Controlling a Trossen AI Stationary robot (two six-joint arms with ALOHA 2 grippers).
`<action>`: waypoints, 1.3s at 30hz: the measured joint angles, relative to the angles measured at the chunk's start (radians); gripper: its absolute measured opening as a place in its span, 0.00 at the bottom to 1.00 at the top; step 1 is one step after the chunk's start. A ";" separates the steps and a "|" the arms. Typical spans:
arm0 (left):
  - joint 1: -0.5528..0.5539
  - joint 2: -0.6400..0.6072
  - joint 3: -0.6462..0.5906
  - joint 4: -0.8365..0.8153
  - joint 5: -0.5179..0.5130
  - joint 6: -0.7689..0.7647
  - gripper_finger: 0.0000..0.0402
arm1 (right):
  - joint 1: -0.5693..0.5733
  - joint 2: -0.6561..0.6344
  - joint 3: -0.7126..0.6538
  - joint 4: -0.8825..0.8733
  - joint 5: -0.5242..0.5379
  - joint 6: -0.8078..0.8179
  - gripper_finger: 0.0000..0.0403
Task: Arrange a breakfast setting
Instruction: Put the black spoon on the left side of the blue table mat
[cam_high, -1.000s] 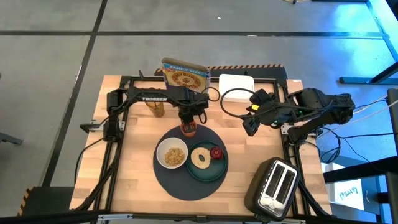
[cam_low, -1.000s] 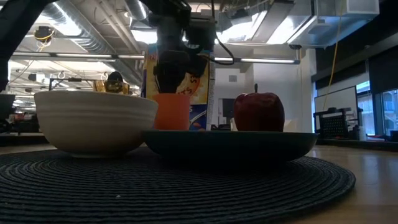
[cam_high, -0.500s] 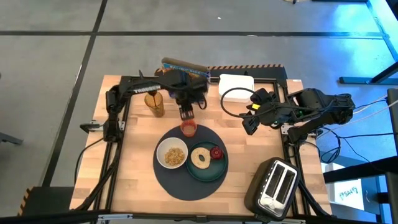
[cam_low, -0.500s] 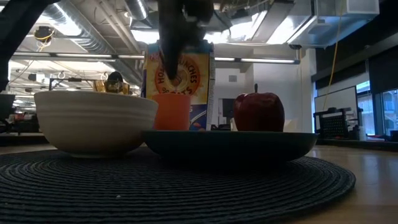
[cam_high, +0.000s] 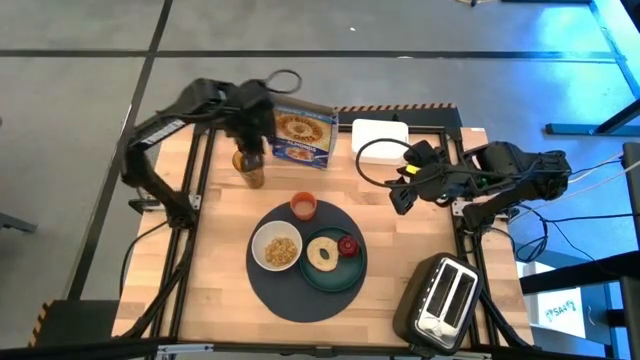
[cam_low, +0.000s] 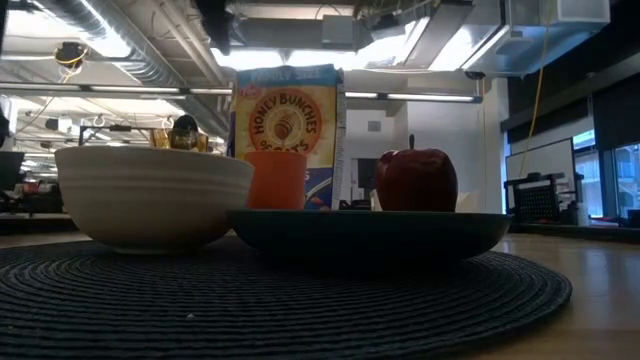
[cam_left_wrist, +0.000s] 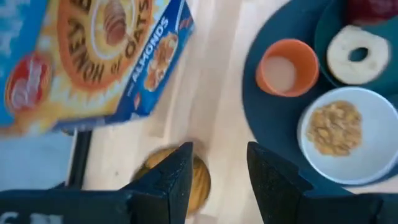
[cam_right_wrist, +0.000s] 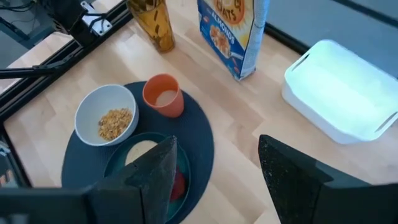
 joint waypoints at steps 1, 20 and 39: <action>0.018 -0.023 -0.021 -0.003 0.004 0.002 0.36 | -0.010 0.000 0.000 0.006 0.004 -0.011 0.54; 0.426 -0.195 -0.536 0.292 0.064 0.277 0.36 | -0.023 0.000 0.000 0.106 -0.016 -0.023 0.54; 0.424 -0.243 -0.591 0.336 0.080 0.254 0.02 | -0.023 0.000 0.000 0.104 -0.008 -0.003 0.54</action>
